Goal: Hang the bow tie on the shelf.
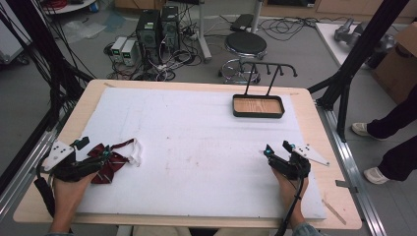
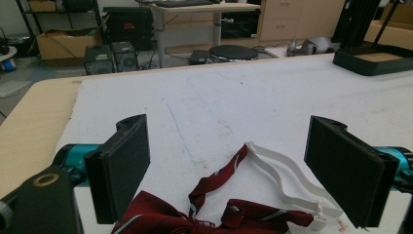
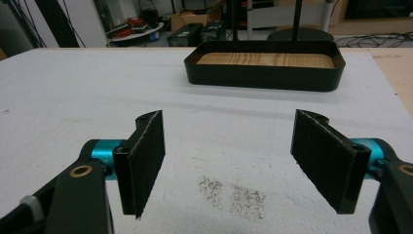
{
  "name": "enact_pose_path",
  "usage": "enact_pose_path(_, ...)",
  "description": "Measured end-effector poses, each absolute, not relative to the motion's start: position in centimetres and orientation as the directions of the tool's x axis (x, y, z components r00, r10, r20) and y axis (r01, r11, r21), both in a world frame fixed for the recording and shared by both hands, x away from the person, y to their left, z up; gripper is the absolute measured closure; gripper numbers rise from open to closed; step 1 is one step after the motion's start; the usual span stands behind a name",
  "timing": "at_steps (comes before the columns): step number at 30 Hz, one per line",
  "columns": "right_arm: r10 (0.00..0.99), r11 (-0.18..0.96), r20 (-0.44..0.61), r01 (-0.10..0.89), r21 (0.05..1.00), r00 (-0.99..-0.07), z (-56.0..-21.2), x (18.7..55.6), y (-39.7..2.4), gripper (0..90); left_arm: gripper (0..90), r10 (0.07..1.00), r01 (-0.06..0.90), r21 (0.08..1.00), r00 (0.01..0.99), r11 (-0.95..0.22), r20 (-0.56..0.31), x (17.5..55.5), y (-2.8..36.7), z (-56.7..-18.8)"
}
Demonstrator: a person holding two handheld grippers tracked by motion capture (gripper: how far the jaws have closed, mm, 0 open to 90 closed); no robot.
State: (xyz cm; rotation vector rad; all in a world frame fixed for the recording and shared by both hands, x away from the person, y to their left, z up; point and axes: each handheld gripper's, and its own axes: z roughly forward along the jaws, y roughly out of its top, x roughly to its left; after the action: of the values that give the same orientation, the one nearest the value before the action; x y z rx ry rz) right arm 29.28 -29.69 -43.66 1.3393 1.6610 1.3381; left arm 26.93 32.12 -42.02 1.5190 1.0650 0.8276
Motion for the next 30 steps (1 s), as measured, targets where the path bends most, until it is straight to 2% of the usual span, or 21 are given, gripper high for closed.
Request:
enact_pose_path(21,0.951,-0.023,0.11,0.29,0.957,-0.289,-42.6,27.9,-30.0,26.9,18.4,0.92,0.199,0.979,0.389,-0.046,-0.036,27.9,31.8,-42.1)
enact_pose_path(30,0.952,-0.015,0.102,0.289,0.957,-0.288,-42.7,28.0,-30.1,26.9,24.4,0.911,0.29,0.951,0.411,-0.105,-0.025,29.1,31.8,-43.4)
